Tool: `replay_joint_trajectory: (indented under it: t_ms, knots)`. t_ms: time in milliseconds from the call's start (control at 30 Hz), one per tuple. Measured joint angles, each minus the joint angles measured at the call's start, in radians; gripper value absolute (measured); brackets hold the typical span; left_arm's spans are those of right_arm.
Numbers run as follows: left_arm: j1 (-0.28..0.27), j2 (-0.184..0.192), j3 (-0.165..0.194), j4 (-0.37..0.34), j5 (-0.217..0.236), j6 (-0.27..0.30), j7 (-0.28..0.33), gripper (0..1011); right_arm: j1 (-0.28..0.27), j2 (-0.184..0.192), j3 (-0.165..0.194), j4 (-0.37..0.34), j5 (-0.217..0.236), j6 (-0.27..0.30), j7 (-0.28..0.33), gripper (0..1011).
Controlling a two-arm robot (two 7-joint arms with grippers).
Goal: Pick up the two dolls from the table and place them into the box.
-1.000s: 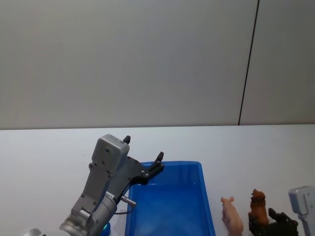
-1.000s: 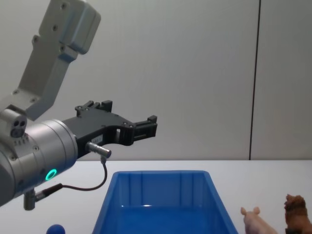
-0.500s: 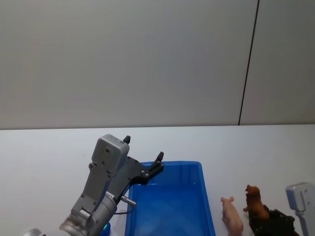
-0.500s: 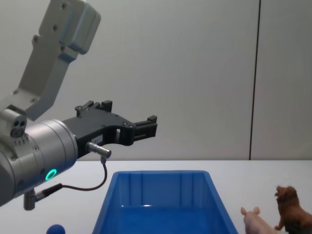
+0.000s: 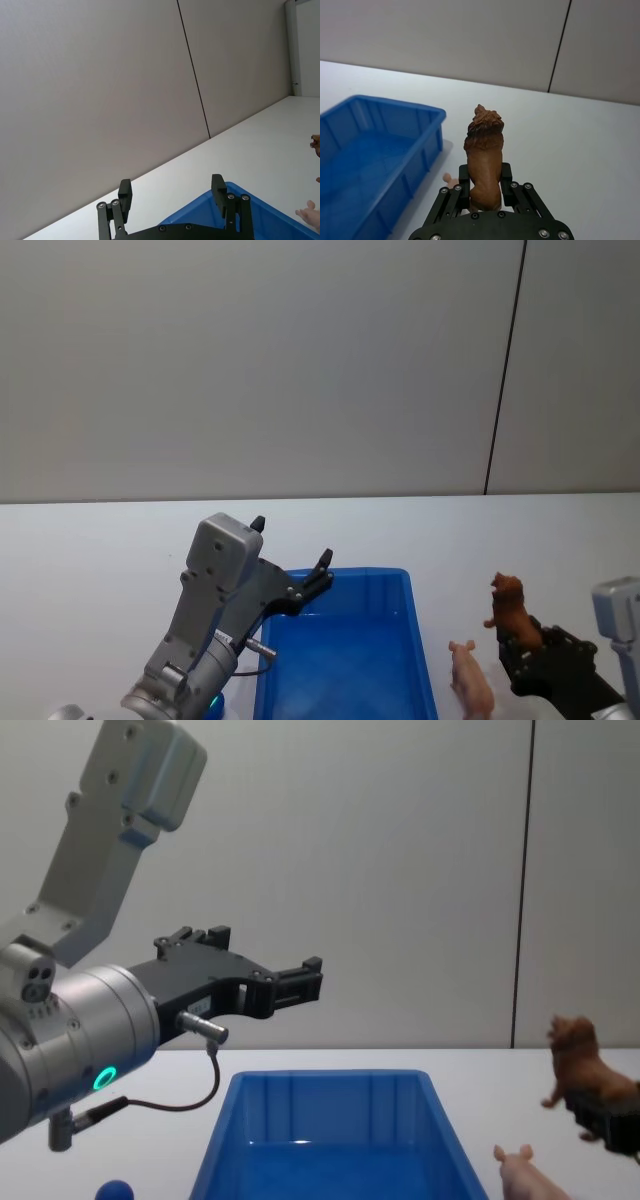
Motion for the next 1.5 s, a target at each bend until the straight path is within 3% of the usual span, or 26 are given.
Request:
replay_joint_trajectory:
  t_ms: [433,867,1233,1500]
  knots:
    - [0.0,0.0,0.0,0.0,0.0,0.0,0.0,1002,0.048,-0.034,-0.021,-0.018,0.001,0.003,0.117,342]
    - [0.0,0.0,0.0,0.0,0.0,0.0,0.0,1002,0.167,-0.122,-0.07,0.115,-0.03,0.037,0.267,344]
    - [0.0,0.0,0.0,0.0,0.0,0.0,0.0,1002,0.243,-0.174,-0.094,0.219,-0.055,0.047,0.32,708]
    - [0.0,0.0,0.0,0.0,0.0,0.0,0.0,1002,0.25,-0.178,-0.098,0.226,-0.069,0.039,0.307,901]
